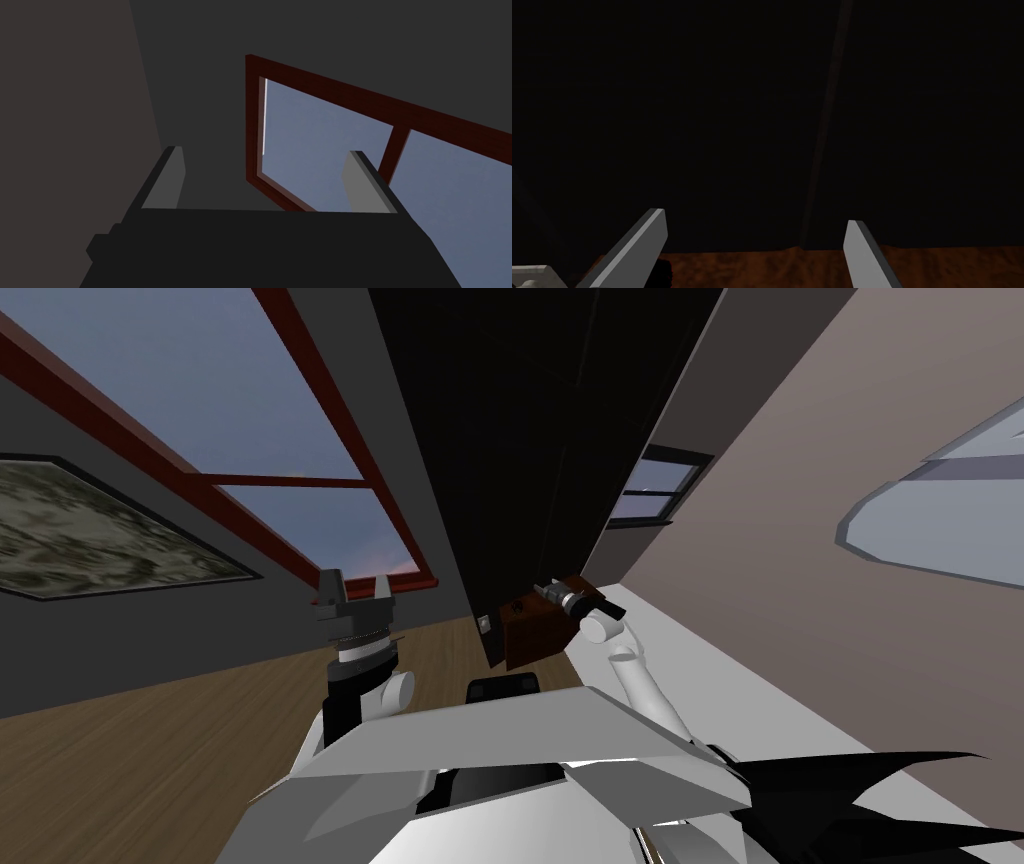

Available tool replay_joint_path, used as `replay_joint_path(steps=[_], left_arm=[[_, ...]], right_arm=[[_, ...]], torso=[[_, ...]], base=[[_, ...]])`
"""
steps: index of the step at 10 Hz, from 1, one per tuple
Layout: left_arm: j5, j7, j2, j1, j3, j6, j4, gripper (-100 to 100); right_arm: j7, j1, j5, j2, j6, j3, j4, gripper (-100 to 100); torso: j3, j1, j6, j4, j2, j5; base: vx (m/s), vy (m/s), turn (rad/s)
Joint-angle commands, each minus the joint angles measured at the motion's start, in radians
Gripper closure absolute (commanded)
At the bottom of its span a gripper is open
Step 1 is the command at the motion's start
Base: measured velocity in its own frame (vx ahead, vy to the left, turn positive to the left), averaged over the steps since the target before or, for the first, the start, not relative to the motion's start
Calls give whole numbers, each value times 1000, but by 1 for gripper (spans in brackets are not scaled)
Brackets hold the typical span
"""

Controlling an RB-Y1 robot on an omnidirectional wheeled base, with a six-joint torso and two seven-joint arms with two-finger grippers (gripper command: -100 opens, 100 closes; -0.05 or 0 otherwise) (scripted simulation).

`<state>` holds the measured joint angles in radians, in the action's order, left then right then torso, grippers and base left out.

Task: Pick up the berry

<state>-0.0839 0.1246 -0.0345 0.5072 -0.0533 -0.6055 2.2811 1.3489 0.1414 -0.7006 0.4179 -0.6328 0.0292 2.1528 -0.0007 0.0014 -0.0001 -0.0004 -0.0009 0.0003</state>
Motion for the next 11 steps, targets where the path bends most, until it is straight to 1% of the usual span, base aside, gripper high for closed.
replay_joint_path(steps=[1, 2, 3, 4, 5, 6, 7, 8, 9, 10, 11], left_arm=[[0, 0, 0, 0, 0, 0, 0, 0], [0, 0, 0, 0, 0, 0, 0, 0], [0, 0, 0, 0, 0, 0, 0, 0], [0, 0, 0, 0, 0, 0, 0, 0], [0, 0, 0, 0, 0, 0, 0, 0], [0, 0, 0, 0, 0, 0, 0, 0], [0, 0, 0, 0, 0, 0, 0, 0], [0, 0, 0, 0, 0, 0, 0, 0], [0, 0, 0, 0, 0, 0, 0, 0], [0, 0, 0, 0, 0, 0, 0, 0], [0, 0, 0, 0, 0, 0, 0, 0]], right_arm=[[50, -6, -37, 20, -50, 6, -12, -100], [73, -6, -37, 20, -50, 6, -12, -100], [103, -9, -72, 38, -92, 11, -23, -100], [133, -9, -72, 38, -94, 11, -23, -100], [165, -12, -106, 57, -136, 16, -35, -100], [189, -12, -106, 57, -136, 16, -35, -100], [217, -13, -139, 75, -176, 21, -46, -100], [243, -13, -139, 75, -176, 21, -46, -100], [272, -13, -171, 93, -213, 27, -58, -100], [298, -13, -171, 93, -213, 27, -58, -100], [328, -12, -202, 111, -248, 31, -69, -100]], torso=[[0, 0, 0, 0, 0, 0], [0, 1, 0, 0, -1, 0], [0, 1, 0, 0, -1, 0], [0, 2, 0, 0, -1, 0], [0, 2, 0, 0, -1, 0], [-1, 2, 0, 0, -1, 0], [-1, 1, 0, 0, -1, 0], [0, 2, 0, 0, -1, 0], [0, 2, 0, 0, -1, 0], [-1, 2, 0, 0, -2, 0], [-1, 2, 0, 0, -1, 0]], base=[[31, 33, -57], [30, 39, -35], [28, 51, -64], [25, 45, -39], [40, 53, -65], [30, 44, -35], [27, 56, -61], [27, 52, -32], [45, 58, -50], [31, 49, -35], [23, 64, -61]])
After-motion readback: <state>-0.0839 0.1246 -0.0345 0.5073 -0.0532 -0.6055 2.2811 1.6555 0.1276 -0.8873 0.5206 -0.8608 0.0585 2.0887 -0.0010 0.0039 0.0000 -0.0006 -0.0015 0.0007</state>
